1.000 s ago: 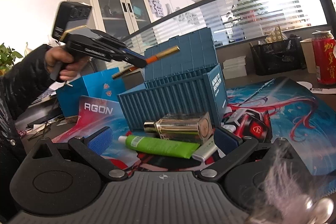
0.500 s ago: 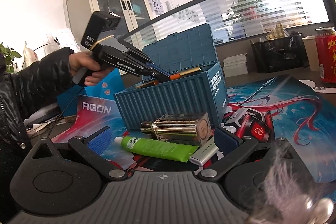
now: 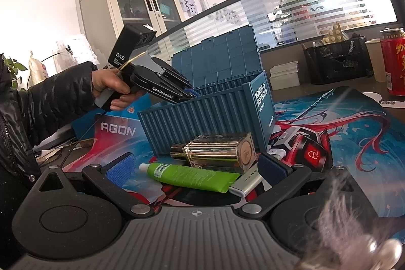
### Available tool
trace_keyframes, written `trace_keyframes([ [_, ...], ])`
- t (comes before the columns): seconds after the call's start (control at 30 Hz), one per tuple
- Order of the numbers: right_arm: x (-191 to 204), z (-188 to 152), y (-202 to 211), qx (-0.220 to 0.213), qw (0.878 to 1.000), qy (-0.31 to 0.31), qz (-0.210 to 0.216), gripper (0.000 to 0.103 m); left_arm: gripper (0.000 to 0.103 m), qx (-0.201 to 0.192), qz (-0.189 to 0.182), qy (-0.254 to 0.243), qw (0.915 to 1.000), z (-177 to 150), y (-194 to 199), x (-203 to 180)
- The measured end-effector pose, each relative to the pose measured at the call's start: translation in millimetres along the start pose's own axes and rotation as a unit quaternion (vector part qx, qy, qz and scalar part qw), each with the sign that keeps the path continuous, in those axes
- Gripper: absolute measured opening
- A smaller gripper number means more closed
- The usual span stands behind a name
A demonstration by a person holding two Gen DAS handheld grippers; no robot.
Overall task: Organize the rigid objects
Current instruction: 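Lift the orange pen with the left gripper and carry it into the box, then lower the orange pen into the box and open the left gripper, then withdraw the left gripper from the box while the right gripper moves to the green tube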
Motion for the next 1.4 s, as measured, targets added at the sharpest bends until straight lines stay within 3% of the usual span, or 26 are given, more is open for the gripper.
trace_keyframes([
  [0.3,0,-1,1,0.003,1.000,0.001,0.002,0.103,0.009,0.003,-0.001,0.010,0.9999,0,-3,1],
  [0.67,1,-2,-1,0.008,1.000,0.003,-0.001,0.103,0.018,0.003,0.032,0.004,0.9995,1,6,1],
  [0.77,2,0,-2,0.010,1.000,0.011,-0.005,0.103,0.035,-0.009,0.054,0.010,0.9984,2,17,4],
  [0.8,3,1,-3,0.010,1.000,0.016,-0.005,0.103,0.047,-0.016,0.056,0.015,0.9982,2,23,5],
  [0.83,5,2,-4,0.011,1.000,0.022,-0.003,0.103,0.071,-0.021,0.047,0.026,0.9984,1,30,5],
  [0.87,8,4,-4,0.013,0.999,0.030,-0.001,0.103,0.080,-0.027,0.040,0.033,0.9983,1,37,4],
  [0.9,10,7,-6,0.014,0.999,0.039,0.002,0.103,0.096,-0.038,0.047,0.034,0.9976,1,45,2],
  [0.93,13,9,-6,0.015,0.999,0.047,0.007,0.103,0.100,-0.052,0.062,0.026,0.9964,1,53,-2],
  [1.03,22,14,-13,0.026,0.997,0.071,0.027,0.103,0.100,-0.066,0.085,0.006,0.9942,-1,72,-15],
  [1.2,40,14,-34,0.074,0.988,0.116,0.076,0.103,0.103,-0.080,0.103,0.021,0.9912,-20,98,-34],
  [1.4,53,5,-73,0.183,0.959,0.186,0.111,0.097,0.103,-0.095,0.130,0.104,0.9814,-71,127,-40],
])
Point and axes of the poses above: each gripper's, at about its wrist camera, not at the fingertips, and y roughly against the way its jaws point, x to its left, z to its top, the point moved 4 cm from there along -y, roughly the way its jaws point, and after that the axes turned 10 degrees about -x, right-handed, at the moved point
